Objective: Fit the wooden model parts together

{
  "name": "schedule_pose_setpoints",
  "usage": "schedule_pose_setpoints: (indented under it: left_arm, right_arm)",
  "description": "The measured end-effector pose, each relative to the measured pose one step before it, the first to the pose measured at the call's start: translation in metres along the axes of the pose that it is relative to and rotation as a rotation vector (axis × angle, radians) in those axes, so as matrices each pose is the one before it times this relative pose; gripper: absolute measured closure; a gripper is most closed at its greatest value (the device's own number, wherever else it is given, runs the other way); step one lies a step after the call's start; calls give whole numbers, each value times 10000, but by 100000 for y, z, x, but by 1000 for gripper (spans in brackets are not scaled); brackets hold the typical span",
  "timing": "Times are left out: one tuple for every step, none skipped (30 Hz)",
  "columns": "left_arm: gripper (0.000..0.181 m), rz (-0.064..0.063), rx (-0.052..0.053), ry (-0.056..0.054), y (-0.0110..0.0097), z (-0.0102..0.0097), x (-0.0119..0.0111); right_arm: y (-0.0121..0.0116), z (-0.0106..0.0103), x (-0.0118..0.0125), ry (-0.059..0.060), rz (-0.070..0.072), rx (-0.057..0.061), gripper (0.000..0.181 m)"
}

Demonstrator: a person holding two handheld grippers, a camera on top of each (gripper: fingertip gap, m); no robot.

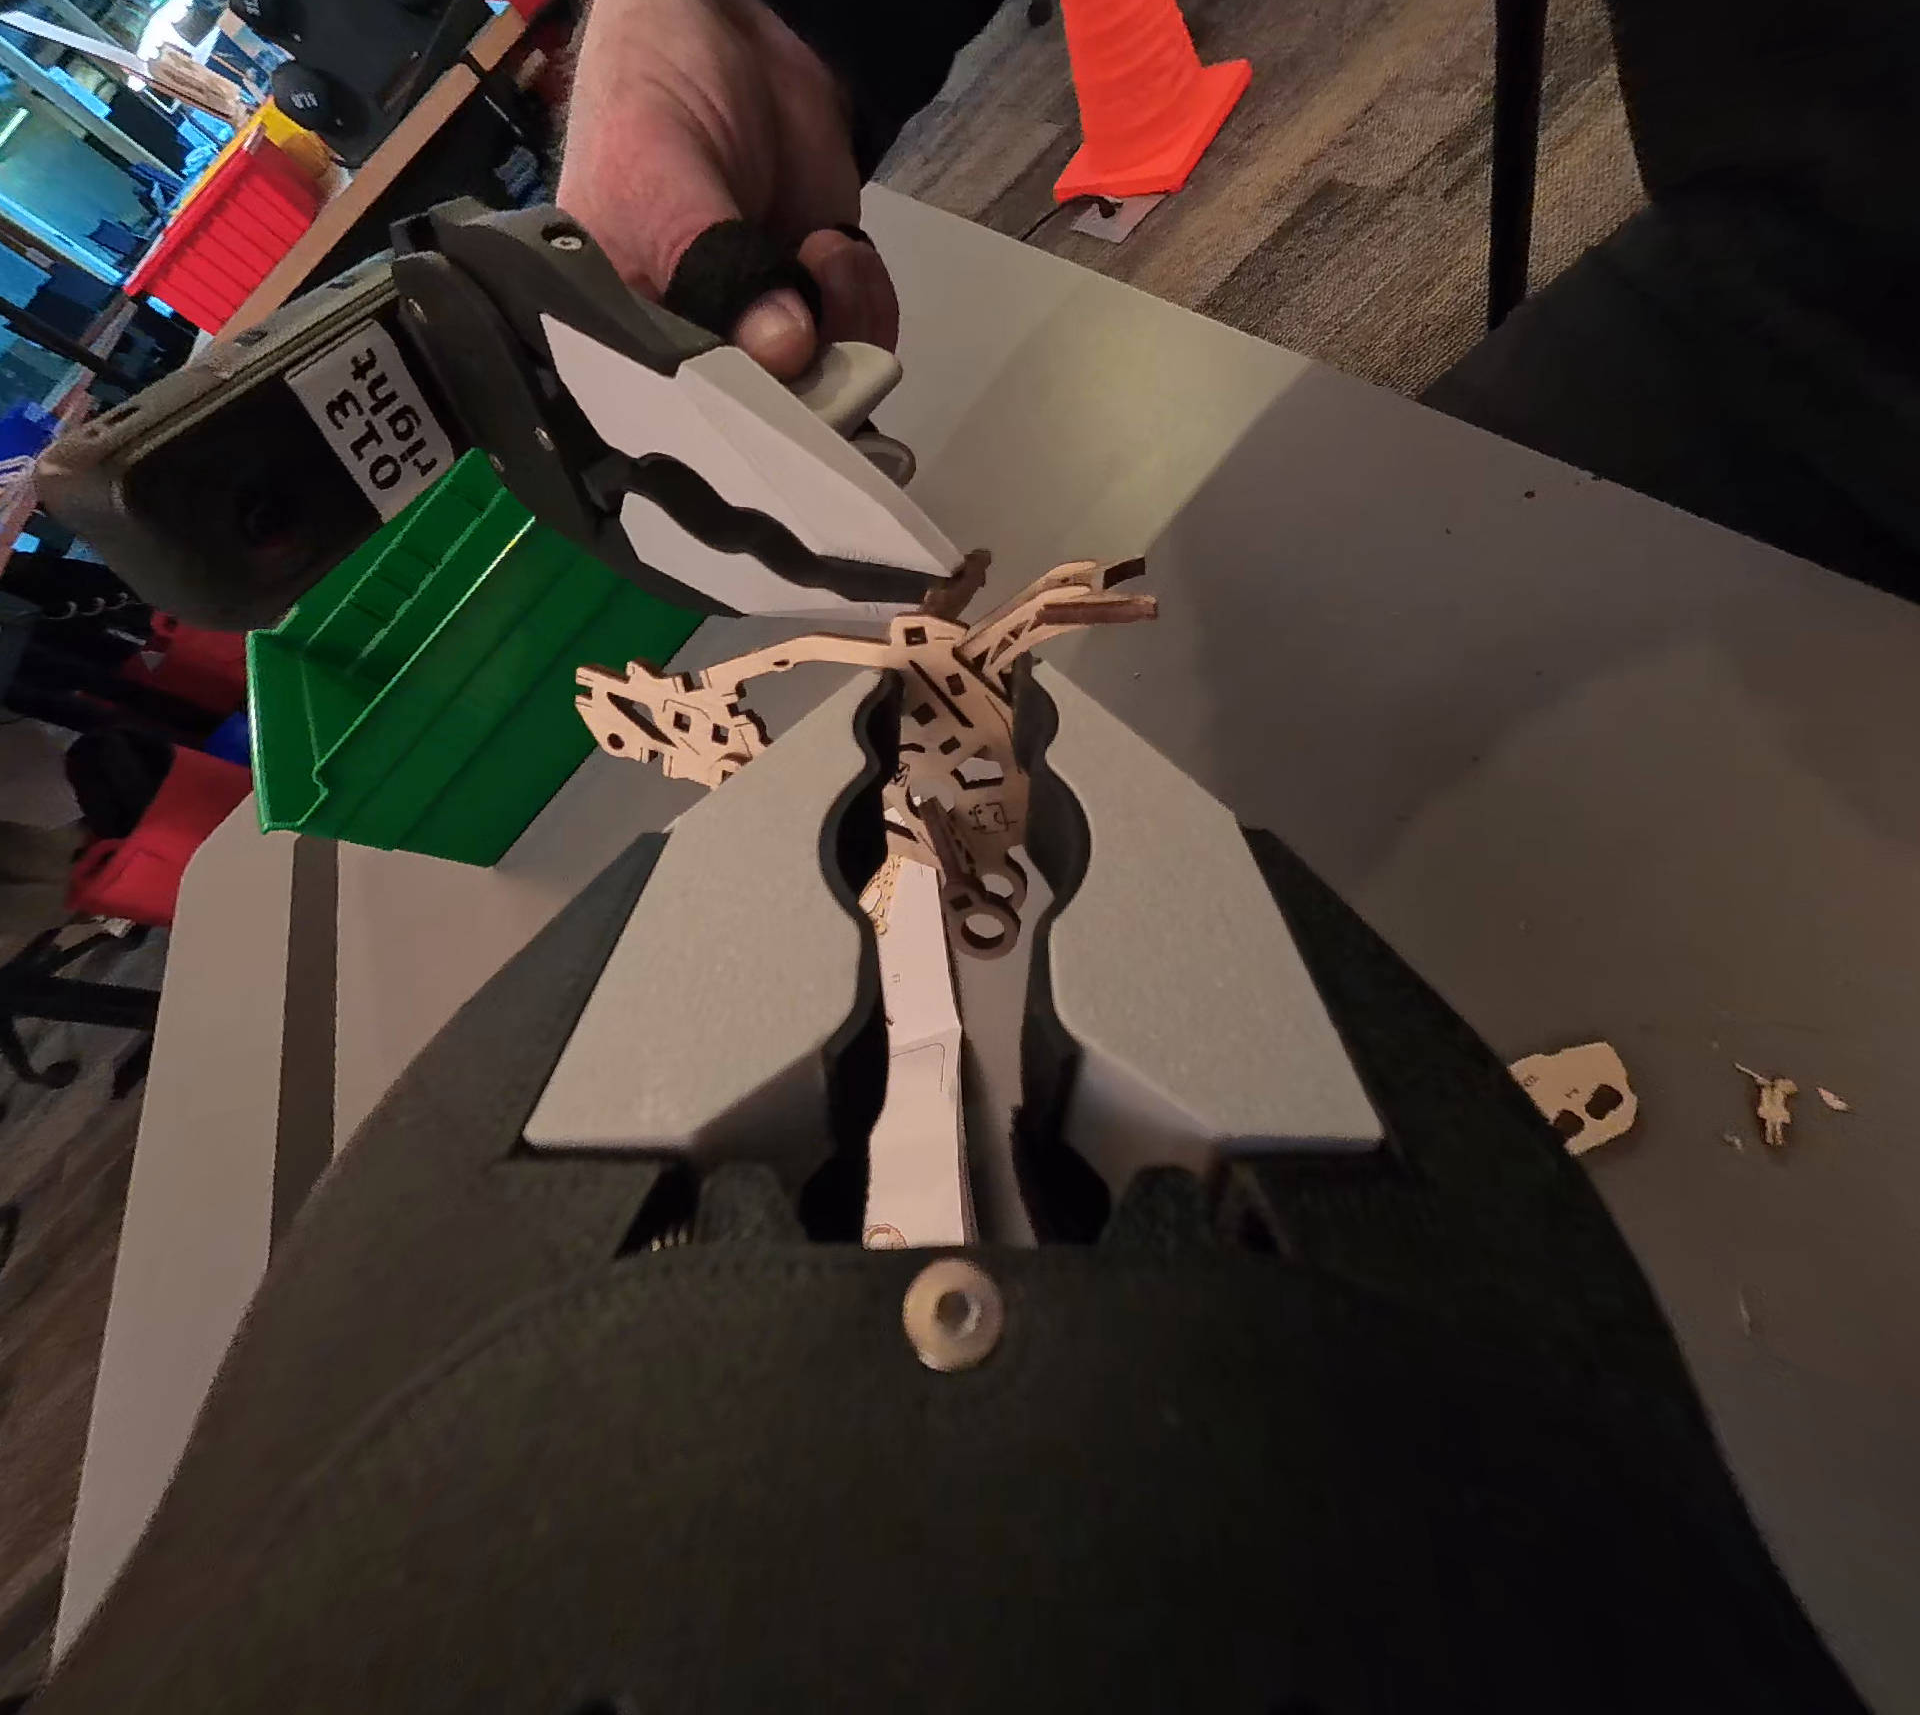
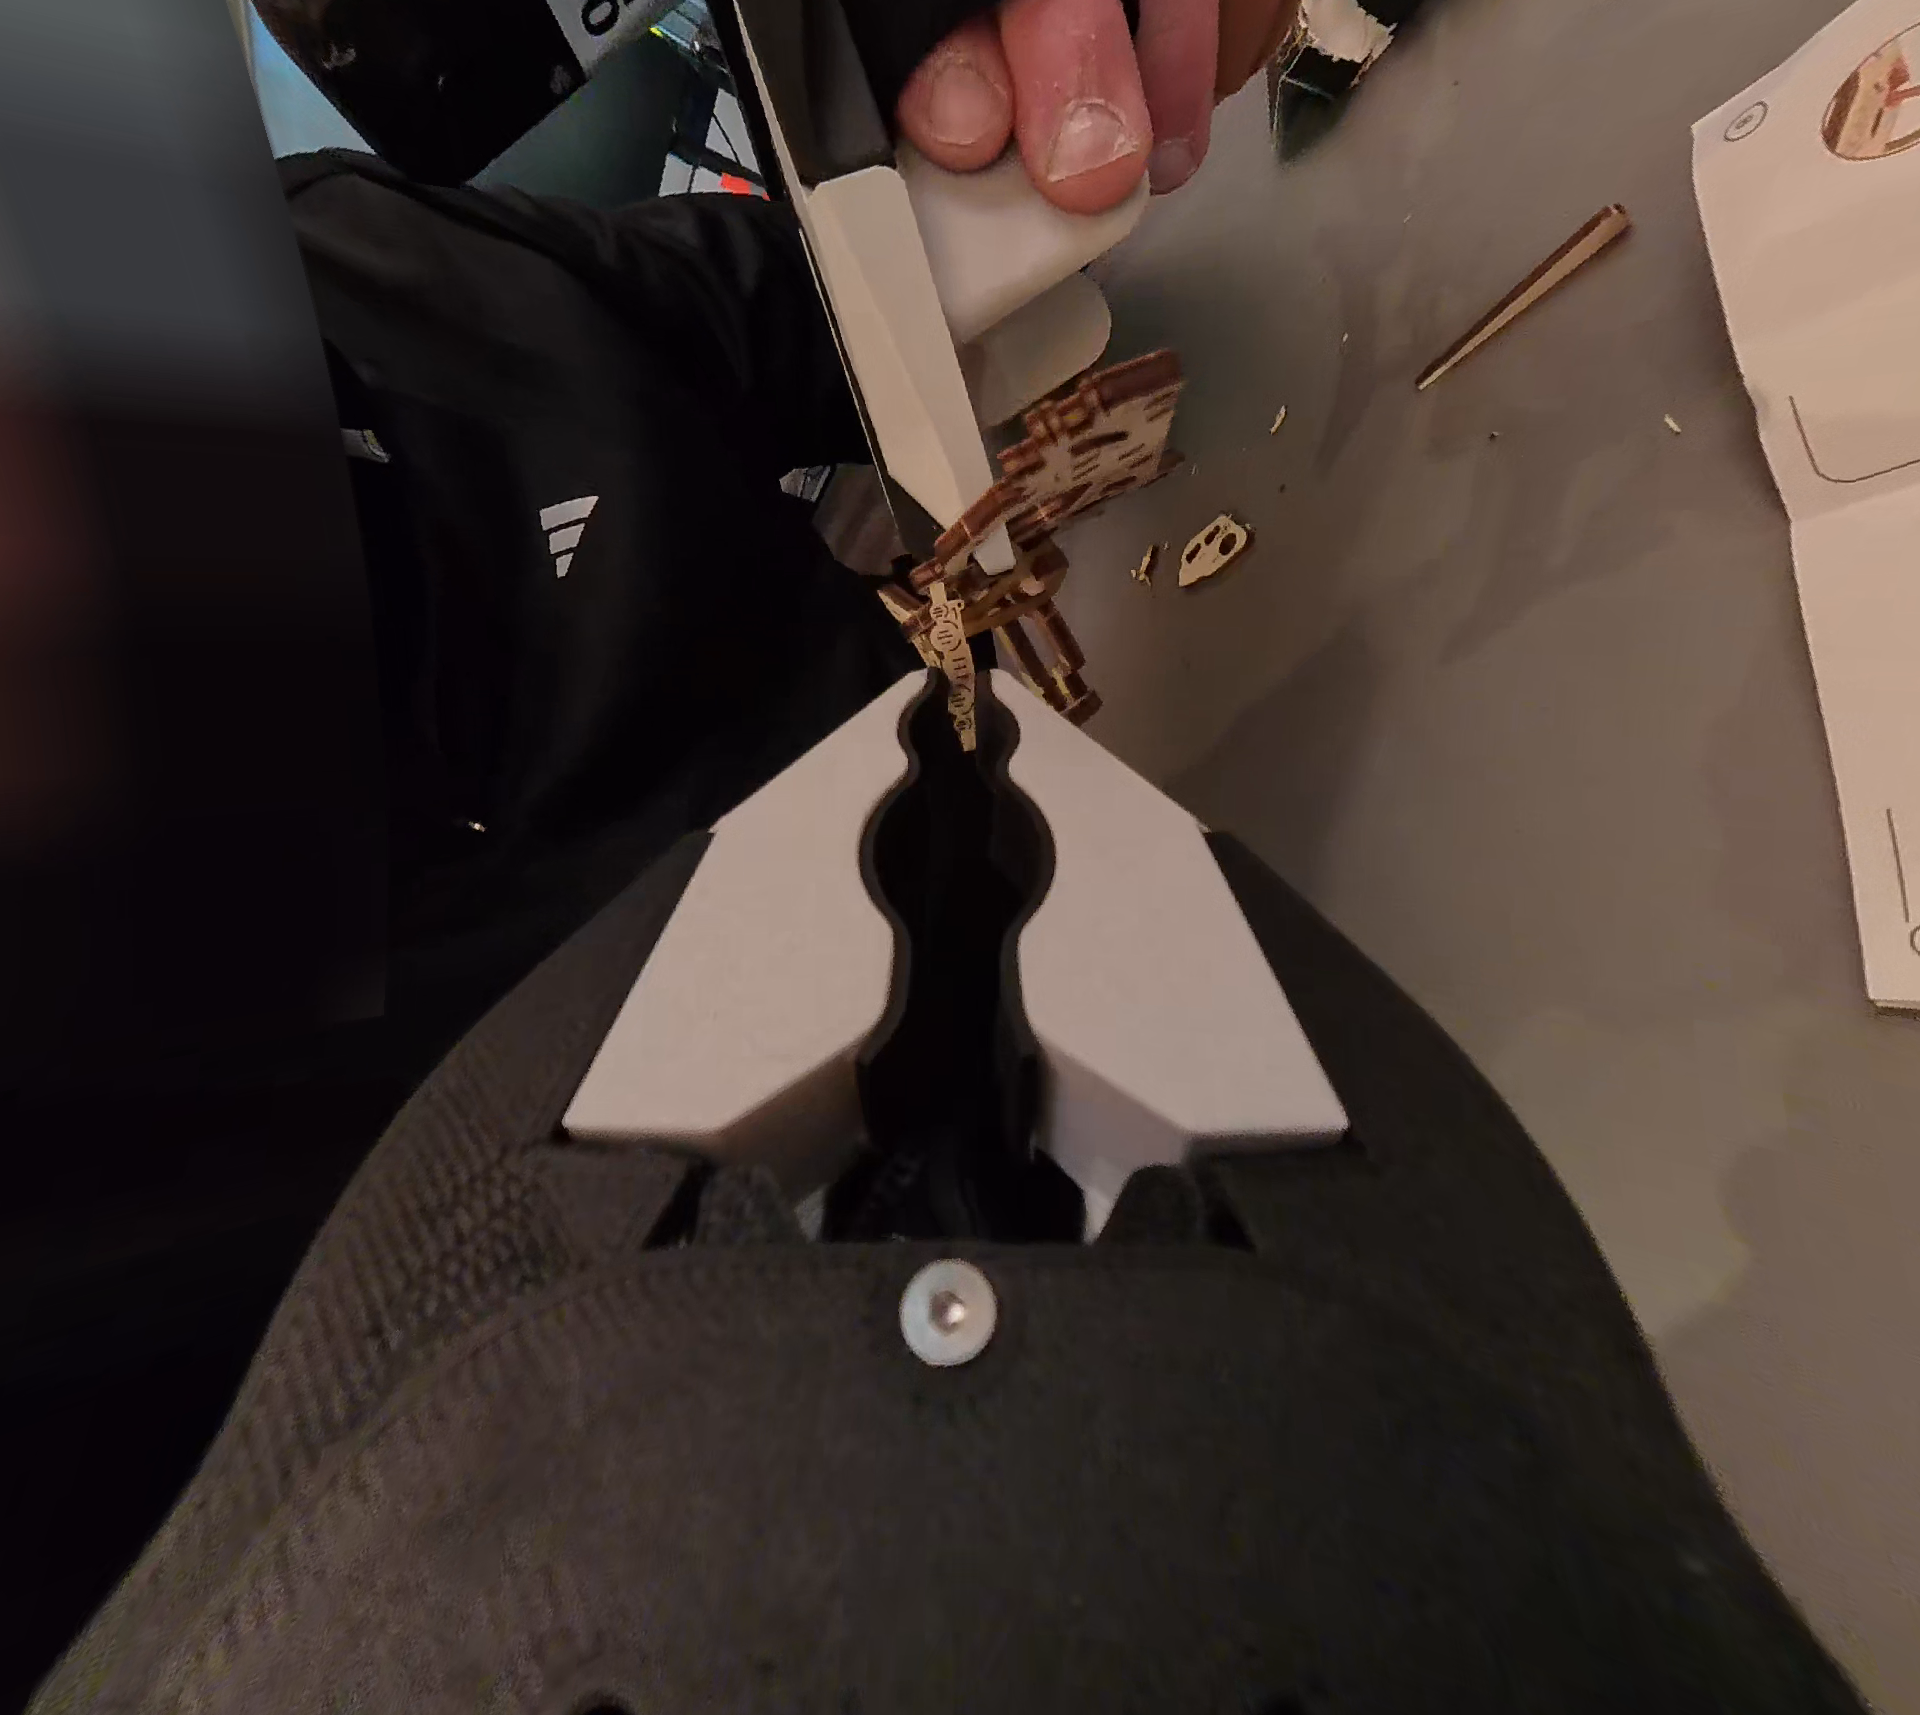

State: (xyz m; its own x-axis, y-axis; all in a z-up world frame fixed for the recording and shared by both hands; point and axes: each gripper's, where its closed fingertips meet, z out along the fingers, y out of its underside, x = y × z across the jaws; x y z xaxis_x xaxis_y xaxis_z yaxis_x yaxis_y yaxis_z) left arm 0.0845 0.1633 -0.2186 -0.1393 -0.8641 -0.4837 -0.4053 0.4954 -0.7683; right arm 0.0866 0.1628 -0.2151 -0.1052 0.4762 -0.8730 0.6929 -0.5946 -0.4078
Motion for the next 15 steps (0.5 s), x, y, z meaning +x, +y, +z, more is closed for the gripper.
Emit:
schedule_pose_setpoints:
  left_arm:
    - [163,31,-18,-1,-50,17,29]
    - [163,76,-49,-33,-24,49,-5]
    - [163,95,-98,-12,44,89,65]
    - [163,71,-78,12,22,79,82]
    - [163,68,-15,-28,-68,21,16]
    - [163,27,-22,3,-33,5,20]
    - [163,66,-64,-16,9,10,19]
    - [163,85,-116,-23,90,37,22]
    - [163,73,-79,-37,46,29,-12]
    - [163,56,-18,-46,-56,27,-29]
    - [163,18,-19,17,-45,26,55]
    - [163,34,-34,-6,-13,11,18]
    - [163,21,44,-41,-106,-34,-53]
    - [163,-1,43,-16,-117,-23,-32]
    - [163,55,-113,-45,152,30,-39]
  right_arm:
    - [57,30,-11,-18,15,-58,179]
    - [44,24,-37,-27,50,-68,179]
    - [72,31,-25,-5,3,-115,179]
    - [118,29,-56,21,-72,-154,179]
    - [112,33,-91,5,-41,-149,179]
    - [108,-2,-116,6,-29,-131,179]
    - [125,6,-168,47,-46,-145,179]
    - [36,-13,19,109,-30,-141,179]
    - [22,-54,51,90,-4,-139,179]
    - [20,-35,-47,48,-24,-145,179]
    - [24,-71,-55,71,-50,-146,179]
    - [-46,-112,-33,80,-46,-111,179]
    - [-81,-84,-56,33,-50,-79,179]
    - [-37,-52,-69,-6,-69,-87,179]
    - [-50,-55,-1,51,-35,-67,179]
